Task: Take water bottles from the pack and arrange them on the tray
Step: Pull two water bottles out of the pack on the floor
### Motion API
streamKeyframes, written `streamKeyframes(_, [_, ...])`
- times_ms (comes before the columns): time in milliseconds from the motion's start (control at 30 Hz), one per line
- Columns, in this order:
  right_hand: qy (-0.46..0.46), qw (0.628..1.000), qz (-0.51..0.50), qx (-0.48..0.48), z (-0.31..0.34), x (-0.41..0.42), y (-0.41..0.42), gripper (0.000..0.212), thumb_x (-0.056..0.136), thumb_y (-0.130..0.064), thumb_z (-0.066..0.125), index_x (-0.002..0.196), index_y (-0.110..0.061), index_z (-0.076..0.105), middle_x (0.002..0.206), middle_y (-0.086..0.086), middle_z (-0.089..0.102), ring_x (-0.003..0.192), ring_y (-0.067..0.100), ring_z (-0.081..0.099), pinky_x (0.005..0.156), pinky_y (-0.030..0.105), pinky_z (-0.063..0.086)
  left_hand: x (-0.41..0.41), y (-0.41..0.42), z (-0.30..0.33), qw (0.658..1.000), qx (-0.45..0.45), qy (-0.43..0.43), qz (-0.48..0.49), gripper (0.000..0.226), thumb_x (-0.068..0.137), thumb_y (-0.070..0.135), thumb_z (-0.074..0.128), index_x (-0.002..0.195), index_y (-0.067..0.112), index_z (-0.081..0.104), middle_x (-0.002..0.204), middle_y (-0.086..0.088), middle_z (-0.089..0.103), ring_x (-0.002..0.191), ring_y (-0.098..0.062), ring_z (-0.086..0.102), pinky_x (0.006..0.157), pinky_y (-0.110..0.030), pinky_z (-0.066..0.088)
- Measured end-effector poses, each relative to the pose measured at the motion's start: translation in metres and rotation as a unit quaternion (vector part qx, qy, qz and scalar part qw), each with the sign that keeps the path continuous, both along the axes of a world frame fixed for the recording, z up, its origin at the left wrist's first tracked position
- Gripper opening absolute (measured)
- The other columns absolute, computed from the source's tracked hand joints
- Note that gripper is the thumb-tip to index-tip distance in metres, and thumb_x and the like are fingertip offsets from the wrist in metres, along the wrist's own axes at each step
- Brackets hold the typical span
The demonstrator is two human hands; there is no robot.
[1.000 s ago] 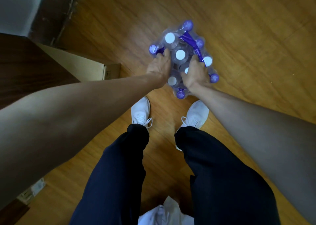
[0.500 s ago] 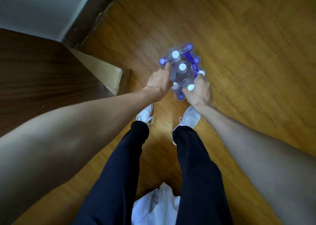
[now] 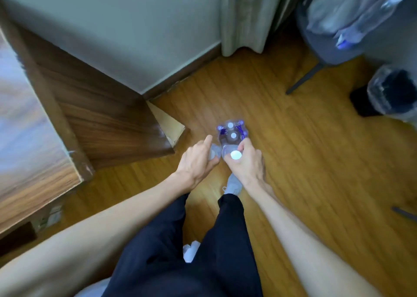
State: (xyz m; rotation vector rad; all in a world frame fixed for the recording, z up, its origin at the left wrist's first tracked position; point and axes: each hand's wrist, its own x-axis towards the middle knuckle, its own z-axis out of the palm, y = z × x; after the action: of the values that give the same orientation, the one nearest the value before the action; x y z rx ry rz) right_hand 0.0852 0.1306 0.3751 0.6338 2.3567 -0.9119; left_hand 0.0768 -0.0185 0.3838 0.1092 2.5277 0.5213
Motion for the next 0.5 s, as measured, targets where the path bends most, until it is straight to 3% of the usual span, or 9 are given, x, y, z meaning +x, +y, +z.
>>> streamKeyframes(167, [0.069,0.990,0.125,-0.017,0.103,0.025,-0.014,0.036,0.077,-0.039,0.070,0.088,-0.020,0.042,0.071,0.002,0.056,0.065,0.030,0.049,0.047,0.034,0.030,0.046,-0.017,0.104,0.992,0.045,0.076,0.087,0.029,0.089,0.037,0.058,0.099,0.019,0.038,0.084,-0.003,0.057,0.069,-0.026,0.052,0.059,-0.028,0.036])
streamKeyframes(267, [0.109,0.975,0.192,-0.018,0.152,0.039,-0.023,0.031,0.080,-0.040,0.066,0.089,-0.021,0.043,0.071,-0.001,0.057,0.064,0.028,0.052,0.045,0.028,0.031,0.077,-0.031,0.151,0.980,0.059,0.111,0.153,0.031,0.088,0.039,0.057,0.105,0.016,0.045,0.092,0.000,0.063,0.081,-0.026,0.060,0.064,-0.030,0.041])
streamKeyframes(400, [0.155,0.951,0.267,-0.028,0.194,0.050,-0.046,0.026,0.075,-0.038,0.065,0.087,-0.024,0.047,0.073,0.001,0.065,0.072,0.028,0.064,0.061,0.039,0.050,0.121,-0.054,0.199,0.950,0.078,0.120,0.276,0.027,0.077,0.046,0.050,0.084,0.022,0.038,0.069,0.006,0.050,0.066,-0.023,0.046,0.058,-0.031,0.036])
streamKeyframes(500, [0.157,0.925,0.344,-0.050,0.218,0.059,-0.077,0.025,0.077,-0.041,0.063,0.089,-0.026,0.048,0.079,-0.001,0.068,0.078,0.023,0.066,0.067,0.032,0.051,0.153,-0.076,0.225,0.924,0.065,0.113,0.359,0.024,0.079,0.042,0.056,0.081,0.026,0.038,0.070,0.007,0.053,0.061,-0.017,0.046,0.057,-0.025,0.039])
